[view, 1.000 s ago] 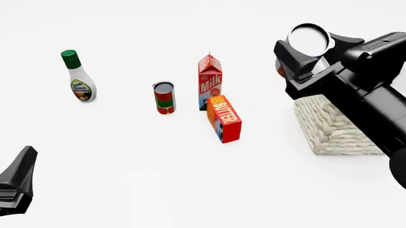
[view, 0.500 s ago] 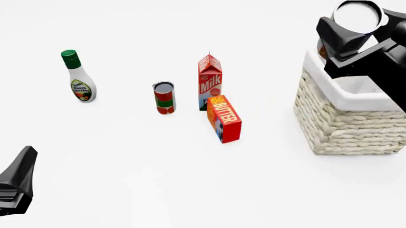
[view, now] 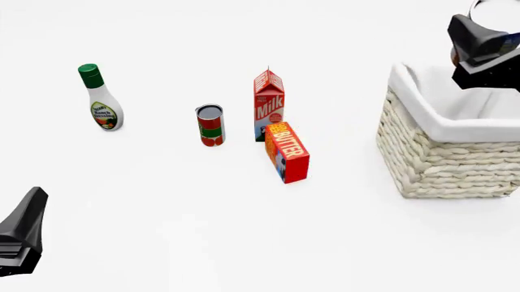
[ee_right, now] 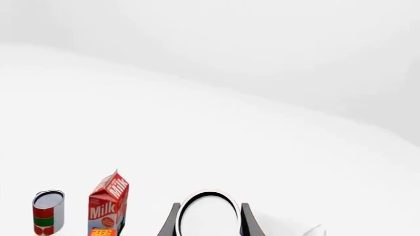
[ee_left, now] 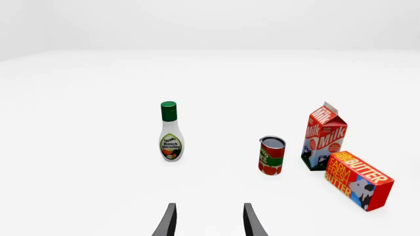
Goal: Pick the alphabet soup and place it in the basket.
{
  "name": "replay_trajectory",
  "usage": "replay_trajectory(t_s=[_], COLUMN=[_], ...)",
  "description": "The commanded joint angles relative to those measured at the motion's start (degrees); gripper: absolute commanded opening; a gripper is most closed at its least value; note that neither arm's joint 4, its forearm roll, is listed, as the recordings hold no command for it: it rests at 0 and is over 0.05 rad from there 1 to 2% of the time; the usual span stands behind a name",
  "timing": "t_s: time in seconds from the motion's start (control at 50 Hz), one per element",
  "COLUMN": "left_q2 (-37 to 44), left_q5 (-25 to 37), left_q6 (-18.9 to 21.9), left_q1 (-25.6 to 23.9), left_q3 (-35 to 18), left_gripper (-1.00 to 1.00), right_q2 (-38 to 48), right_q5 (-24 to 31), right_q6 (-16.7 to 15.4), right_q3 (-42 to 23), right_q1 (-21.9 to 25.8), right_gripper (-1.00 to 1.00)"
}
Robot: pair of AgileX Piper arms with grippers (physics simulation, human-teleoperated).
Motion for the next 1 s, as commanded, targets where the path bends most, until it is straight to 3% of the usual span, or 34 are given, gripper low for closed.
replay_trajectory(t_s=[0.02,0.32,0.68,1.0], left_q2=[0.00,0.00,0.00,0.00], left_q5=[0.00,0.00,0.00,0.00], left_q6=[0.00,0.00,0.00,0.00], left_q1=[0.00,0.00,0.00,0.00], left_q3=[0.00,0.00,0.00,0.00], left_gripper=[1.00,1.00,1.00,1.00], right_q2=[-0.78,0.21,3.79,5.05], right_q5=[2.95,4.86,4.43,8.78], right_q6=[0.99,3.82,4.45,5.10], right_q3=[-1.40,-2.44,-2.14,-3.96], right_q1=[-3.69,-8.92,-11.83,-15.45], right_gripper=[-1.00,-1.00,-1.00,-1.00])
